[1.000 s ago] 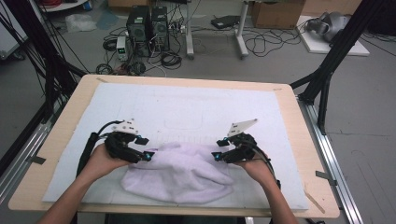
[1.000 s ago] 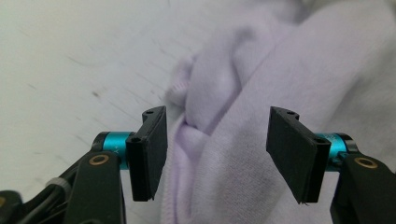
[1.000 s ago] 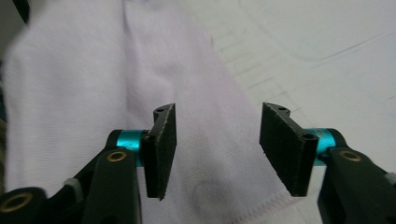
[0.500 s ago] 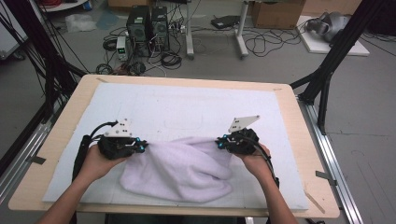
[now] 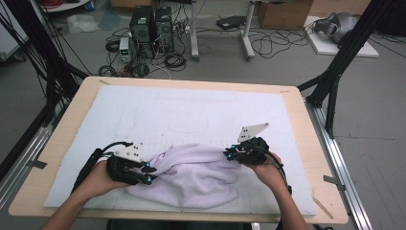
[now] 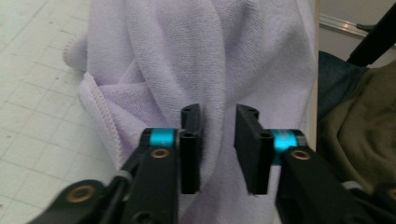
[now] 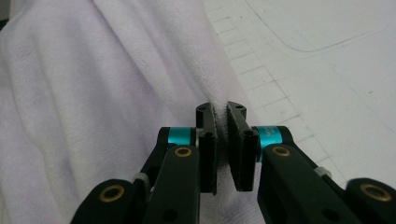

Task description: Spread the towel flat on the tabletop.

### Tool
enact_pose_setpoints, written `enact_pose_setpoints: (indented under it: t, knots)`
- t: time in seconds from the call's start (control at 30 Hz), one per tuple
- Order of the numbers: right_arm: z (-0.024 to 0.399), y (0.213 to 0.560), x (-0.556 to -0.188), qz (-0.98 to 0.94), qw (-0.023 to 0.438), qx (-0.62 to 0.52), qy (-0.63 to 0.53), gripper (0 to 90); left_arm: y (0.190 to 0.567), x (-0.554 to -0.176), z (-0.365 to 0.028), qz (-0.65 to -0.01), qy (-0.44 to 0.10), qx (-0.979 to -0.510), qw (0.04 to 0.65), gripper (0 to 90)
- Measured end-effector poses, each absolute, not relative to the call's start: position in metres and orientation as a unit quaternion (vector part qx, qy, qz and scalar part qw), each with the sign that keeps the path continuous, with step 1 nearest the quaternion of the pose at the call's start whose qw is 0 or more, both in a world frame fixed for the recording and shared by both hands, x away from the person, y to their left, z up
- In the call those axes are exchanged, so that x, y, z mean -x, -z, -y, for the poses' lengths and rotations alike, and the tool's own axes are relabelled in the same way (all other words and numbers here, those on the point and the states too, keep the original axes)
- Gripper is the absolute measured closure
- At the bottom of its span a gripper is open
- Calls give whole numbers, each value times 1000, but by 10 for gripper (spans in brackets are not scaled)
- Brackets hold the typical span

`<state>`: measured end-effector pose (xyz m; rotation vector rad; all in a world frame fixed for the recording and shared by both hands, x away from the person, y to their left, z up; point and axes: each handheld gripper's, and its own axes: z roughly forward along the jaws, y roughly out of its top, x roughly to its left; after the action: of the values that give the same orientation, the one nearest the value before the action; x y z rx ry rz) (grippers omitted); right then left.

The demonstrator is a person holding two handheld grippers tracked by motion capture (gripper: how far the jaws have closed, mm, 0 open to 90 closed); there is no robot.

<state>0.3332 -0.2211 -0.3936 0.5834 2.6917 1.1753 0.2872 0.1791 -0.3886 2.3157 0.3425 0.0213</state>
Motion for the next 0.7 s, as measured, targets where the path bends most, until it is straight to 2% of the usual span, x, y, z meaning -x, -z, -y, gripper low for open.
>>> enact_pose_setpoints:
  t: [0.03,0.07,0.13,0.27,0.33,0.4,0.47,0.5,0.53,0.57,0.6,0.63,0.7]
  knots:
    - [221,394,-333,-896,74,-194,-391,836,385,-290,-181,-139,-12,-908,395,644]
    - [221,392,-331,-897,74,-193,-391,834,380,-293,-182,-145,-14,-904,403,592]
    - [222,392,-332,-895,76,-194,-395,834,370,-300,-184,-155,-19,-895,419,565]
    - [223,393,-334,-894,75,-196,-396,833,356,-319,-186,-188,-48,-875,444,565]
    - [222,395,-338,-893,75,-196,-399,832,359,-332,-182,-210,-67,-878,424,586]
    - [222,395,-340,-893,71,-197,-398,832,368,-342,-175,-223,-61,-884,407,582]
    - [222,396,-342,-892,72,-199,-400,833,383,-351,-165,-236,-49,-899,366,526]
    - [223,398,-345,-892,67,-200,-399,833,398,-358,-157,-252,-42,-911,325,511]
    - [223,398,-345,-892,67,-200,-399,833,398,-358,-157,-252,-42,-911,325,554]
    - [223,399,-346,-892,63,-203,-398,833,403,-362,-156,-245,-32,-921,301,554]
    - [224,401,-349,-892,61,-205,-398,833,407,-363,-155,-240,-25,-924,297,833]
    - [224,401,-349,-892,61,-205,-398,833,407,-363,-155,-240,-25,-924,297,833]
    - [224,399,-351,-893,61,-206,-396,835,402,-361,-158,-241,-58,-915,318,876]
